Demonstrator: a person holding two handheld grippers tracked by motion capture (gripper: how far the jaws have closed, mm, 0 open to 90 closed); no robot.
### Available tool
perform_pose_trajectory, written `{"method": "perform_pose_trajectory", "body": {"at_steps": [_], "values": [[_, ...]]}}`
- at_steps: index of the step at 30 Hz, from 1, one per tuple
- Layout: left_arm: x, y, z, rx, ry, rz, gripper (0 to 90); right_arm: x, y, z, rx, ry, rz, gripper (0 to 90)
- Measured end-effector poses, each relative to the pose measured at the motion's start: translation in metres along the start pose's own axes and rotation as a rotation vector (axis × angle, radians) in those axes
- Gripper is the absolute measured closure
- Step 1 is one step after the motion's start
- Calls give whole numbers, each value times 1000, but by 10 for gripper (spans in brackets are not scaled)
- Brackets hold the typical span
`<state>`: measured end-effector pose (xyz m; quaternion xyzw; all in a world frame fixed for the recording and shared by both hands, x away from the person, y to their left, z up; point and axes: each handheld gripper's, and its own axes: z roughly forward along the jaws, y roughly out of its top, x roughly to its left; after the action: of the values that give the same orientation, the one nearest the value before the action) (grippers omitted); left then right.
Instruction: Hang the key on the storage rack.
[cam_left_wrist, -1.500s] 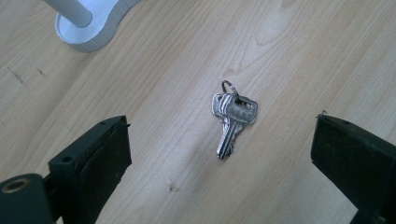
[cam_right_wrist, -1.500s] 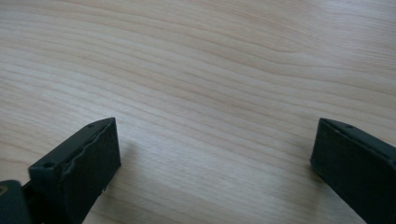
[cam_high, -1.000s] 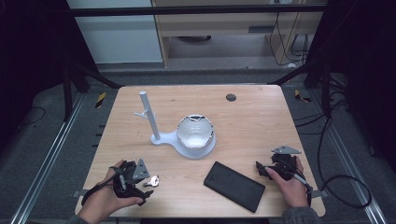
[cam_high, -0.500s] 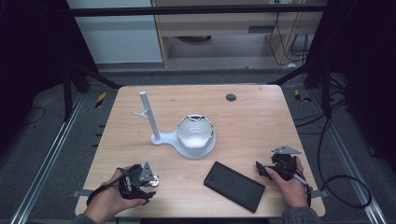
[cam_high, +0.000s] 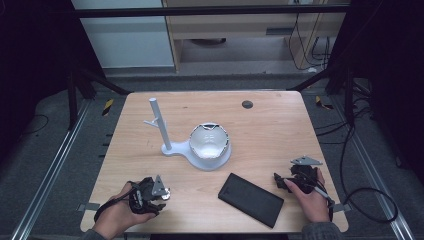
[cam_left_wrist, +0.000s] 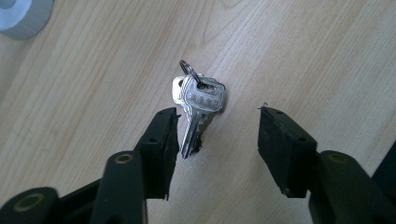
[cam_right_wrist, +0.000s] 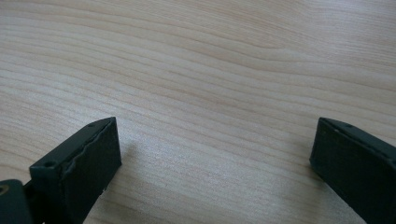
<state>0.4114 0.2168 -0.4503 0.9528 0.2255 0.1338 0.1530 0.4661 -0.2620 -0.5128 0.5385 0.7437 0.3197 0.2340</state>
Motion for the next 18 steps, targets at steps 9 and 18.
{"method": "perform_pose_trajectory", "body": {"at_steps": [9, 18], "values": [[5, 1, 14, 40, 4, 8, 571, 0, 0, 0, 0, -1, -1, 18], [11, 1, 20, 67, -13, -4, 661, 0, 0, 0, -1, -1, 2, 19]]}}
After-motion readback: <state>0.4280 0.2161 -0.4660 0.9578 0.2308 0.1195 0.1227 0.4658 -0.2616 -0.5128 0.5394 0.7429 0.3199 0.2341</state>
